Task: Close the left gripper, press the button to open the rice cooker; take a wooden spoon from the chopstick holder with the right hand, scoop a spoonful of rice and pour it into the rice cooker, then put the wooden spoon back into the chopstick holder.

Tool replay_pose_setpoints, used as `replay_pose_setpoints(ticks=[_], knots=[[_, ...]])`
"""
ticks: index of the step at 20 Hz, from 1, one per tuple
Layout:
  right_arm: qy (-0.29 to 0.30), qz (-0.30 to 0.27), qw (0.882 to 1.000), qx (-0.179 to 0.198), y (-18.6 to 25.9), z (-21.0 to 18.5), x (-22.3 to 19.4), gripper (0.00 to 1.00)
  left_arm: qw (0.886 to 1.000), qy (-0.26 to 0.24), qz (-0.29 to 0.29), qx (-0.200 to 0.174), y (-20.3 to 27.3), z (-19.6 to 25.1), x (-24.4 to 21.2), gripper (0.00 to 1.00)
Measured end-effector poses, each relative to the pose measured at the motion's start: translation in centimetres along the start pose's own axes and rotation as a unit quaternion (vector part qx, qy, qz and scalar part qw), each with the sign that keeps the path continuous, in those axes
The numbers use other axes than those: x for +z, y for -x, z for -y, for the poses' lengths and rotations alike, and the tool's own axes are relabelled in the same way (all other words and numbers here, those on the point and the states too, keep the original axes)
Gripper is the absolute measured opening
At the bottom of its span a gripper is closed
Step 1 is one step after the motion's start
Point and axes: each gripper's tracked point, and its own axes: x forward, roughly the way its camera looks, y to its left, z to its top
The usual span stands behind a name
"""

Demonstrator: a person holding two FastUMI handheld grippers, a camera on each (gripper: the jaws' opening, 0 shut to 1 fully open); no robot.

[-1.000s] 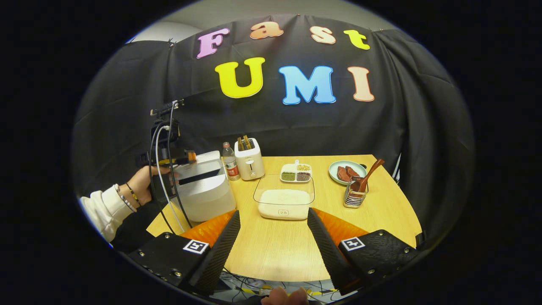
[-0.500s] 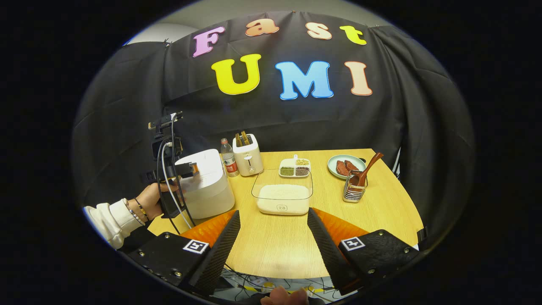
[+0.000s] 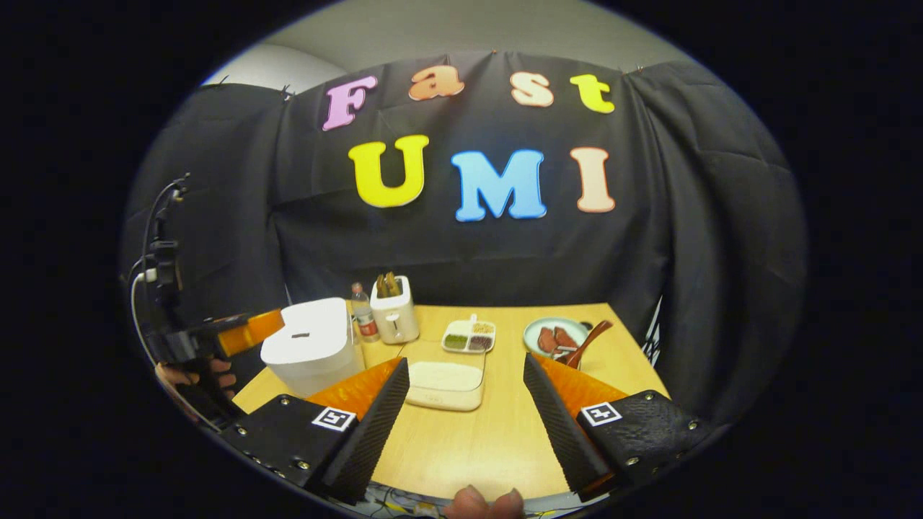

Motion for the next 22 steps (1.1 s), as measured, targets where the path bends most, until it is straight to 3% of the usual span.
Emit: replay_pose_setpoints(ticks=[4, 7, 8, 9, 13, 14, 15, 16, 22], knots=[[0.059, 0.085, 0.995, 0.008, 3.9, 3.3, 5.1, 0.97, 0.994, -0.025, 0.109, -0.011, 9.2, 7.4, 6.2, 0.92], [0.071, 0.118, 0.990, 0.036, 6.6, 3.4, 6.9, 0.98, 0.992, -0.032, 0.121, 0.005, 13.2, 10.6, 7.1, 0.91], [0.064, 0.123, 0.989, 0.044, 7.2, 3.2, 7.3, 0.93, 0.992, -0.030, 0.125, 0.017, 14.2, 10.9, 7.4, 0.91], [0.057, 0.122, 0.990, 0.047, 7.6, 3.6, 7.5, 0.98, 0.991, -0.027, 0.130, 0.021, 15.1, 11.4, 7.8, 0.91], [0.033, 0.113, 0.992, 0.042, 7.8, 4.4, 7.8, 0.98, 0.992, -0.048, 0.116, 0.030, 16.2, 10.7, 7.2, 0.93], [0.026, 0.094, 0.994, 0.040, 7.7, 4.4, 7.2, 0.93, 0.992, -0.050, 0.112, 0.034, 16.6, 10.2, 7.2, 0.96], [0.017, 0.095, 0.994, 0.046, 7.6, 3.7, 7.3, 0.98, 0.991, -0.051, 0.121, 0.033, 17.0, 9.7, 7.8, 0.96], [0.013, 0.099, 0.994, 0.047, 7.2, 3.4, 7.3, 0.98, 0.990, -0.049, 0.128, 0.036, 16.9, 9.4, 8.4, 0.92], [0.009, 0.081, 0.995, 0.055, 6.6, 1.0, 7.3, 0.98, 0.990, -0.038, 0.126, 0.048, 17.1, 5.6, 8.8, 0.92]])
